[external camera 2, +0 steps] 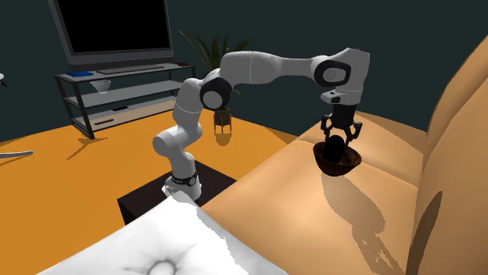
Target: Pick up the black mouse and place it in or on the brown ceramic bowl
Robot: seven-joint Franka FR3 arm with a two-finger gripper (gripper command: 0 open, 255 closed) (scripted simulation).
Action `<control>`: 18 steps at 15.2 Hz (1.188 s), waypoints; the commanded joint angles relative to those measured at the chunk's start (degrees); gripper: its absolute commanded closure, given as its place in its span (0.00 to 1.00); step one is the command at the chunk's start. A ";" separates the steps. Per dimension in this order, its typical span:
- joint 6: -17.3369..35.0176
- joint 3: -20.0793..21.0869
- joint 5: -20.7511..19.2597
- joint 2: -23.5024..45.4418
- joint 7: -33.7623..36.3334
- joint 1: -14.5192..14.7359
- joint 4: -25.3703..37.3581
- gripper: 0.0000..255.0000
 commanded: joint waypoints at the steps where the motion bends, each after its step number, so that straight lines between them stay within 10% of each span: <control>1: -0.01 -0.01 -0.01 0.03 0.00 0.00 0.00 0.00; 6: 0.01 -0.01 0.00 0.00 0.00 -0.01 -0.05 0.00; 10: -9.89 -0.37 -1.59 3.90 -0.32 3.21 13.85 0.00; 18: -9.89 -0.39 -1.58 3.90 -0.33 3.23 13.86 0.00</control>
